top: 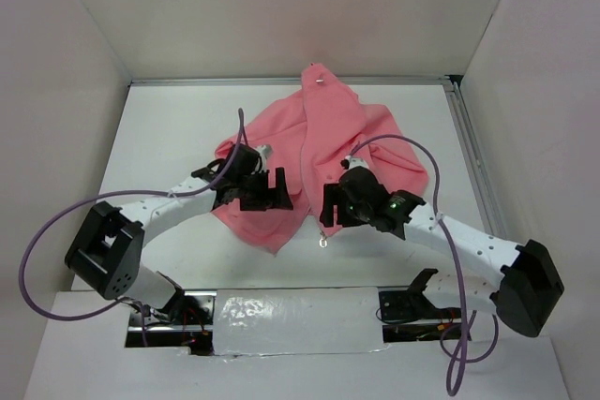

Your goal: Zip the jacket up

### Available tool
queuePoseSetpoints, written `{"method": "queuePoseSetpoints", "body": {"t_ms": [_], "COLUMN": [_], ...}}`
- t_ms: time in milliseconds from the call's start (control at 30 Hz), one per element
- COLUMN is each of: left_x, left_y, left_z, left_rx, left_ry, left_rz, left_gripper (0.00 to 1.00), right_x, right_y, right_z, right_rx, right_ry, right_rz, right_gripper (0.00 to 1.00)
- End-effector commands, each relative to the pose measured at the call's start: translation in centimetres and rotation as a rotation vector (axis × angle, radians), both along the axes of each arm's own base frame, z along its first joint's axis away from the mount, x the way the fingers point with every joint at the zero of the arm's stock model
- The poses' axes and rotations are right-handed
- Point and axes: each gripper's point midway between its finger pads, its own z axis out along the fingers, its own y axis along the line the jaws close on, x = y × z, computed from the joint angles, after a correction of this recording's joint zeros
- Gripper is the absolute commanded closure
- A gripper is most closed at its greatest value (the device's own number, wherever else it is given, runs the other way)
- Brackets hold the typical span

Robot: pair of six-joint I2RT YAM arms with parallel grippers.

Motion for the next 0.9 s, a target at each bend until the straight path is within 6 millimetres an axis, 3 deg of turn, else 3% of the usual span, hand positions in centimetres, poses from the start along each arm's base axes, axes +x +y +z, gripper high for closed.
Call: {"method": "queuePoseSetpoints", "body": {"t_ms": [0,133,233,400,567,633,767,867], "left_x": [0.4,2.2,3.0,1.6,-0.1,-0.3,-0.6,-0.6], "left_y": [-1.0,-2.3,-2.7,-1.2,-0.3,-0.2,0.1,0.4], "left_z": [2.3,2.9,1.8,0.4,0.5,0.5,0.2,0.1], "left_rx": [-0.025,-0.004,0.026,0.057,0.031,0.028,0.046,0.060], "left_ry": [-0.076,-0.078,-0.043,-0.014,-0.015,-0.012,0.001,-0.002], "left_rz": [-0.032,-0.036,-0.024,0.006,0.009,0.013,0.019,0.025], "left_gripper": [0.01,0.01,0.01,0.01,0.01,0.01,0.01,0.01], "right_x": [0.1,1.4,3.0,3.5,4.0,3.8,2.9,1.9], "right_y": [0.1,0.9,1.0,0.9,0.1,-0.1,-0.1,0.2], "right_z": [-1.4,-2.7,-4.5,-7.3,-10.2,-11.4,-13.2,-14.3], "right_rx": [-0.001,-0.016,-0.115,-0.223,-0.318,-0.353,-0.413,-0.427], "right_ry": [0.029,0.028,0.058,0.117,0.148,0.175,0.204,0.230], "right_rz": [0.025,0.043,0.019,0.006,-0.041,-0.051,-0.029,0.003], "right_gripper": [0.23,0.26,0.31,0.35,0.38,0.40,0.54,0.54]}}
